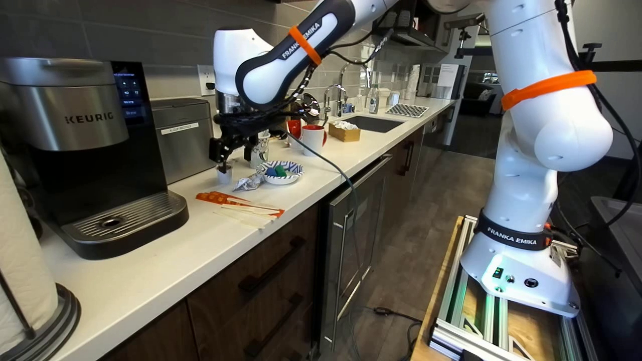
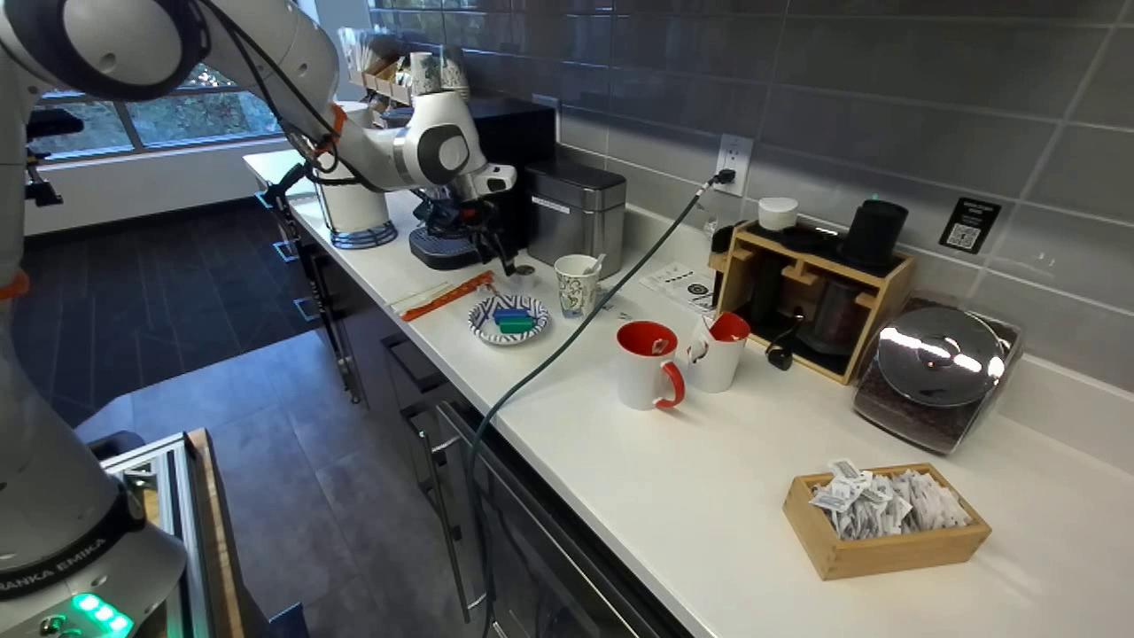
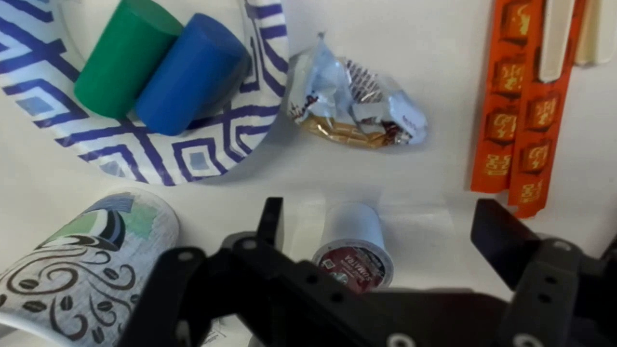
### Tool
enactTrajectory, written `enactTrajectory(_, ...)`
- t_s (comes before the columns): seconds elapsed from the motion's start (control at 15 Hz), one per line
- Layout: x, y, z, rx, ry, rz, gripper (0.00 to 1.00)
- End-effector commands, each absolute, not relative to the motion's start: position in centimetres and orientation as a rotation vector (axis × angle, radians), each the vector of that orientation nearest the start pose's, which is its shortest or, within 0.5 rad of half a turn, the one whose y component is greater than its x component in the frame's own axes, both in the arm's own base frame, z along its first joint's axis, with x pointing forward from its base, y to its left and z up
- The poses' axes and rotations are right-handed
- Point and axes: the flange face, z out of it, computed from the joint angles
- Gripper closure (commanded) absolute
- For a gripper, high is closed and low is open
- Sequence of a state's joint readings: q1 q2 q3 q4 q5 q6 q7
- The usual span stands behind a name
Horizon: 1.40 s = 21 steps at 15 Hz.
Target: Put the white object on top of the coffee machine
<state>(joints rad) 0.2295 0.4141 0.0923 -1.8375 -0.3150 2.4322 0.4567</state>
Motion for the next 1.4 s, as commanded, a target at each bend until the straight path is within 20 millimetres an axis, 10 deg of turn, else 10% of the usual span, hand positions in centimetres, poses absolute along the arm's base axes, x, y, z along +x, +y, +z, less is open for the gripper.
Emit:
enactTrajectory(0.0, 64.6, 20.4, 31.9, -3.157, -0.011, -0.409, 0.0)
enactTrajectory(1.33, 67.8, 18.9, 30.6, -3.145, -0.154, -0.411, 0.0)
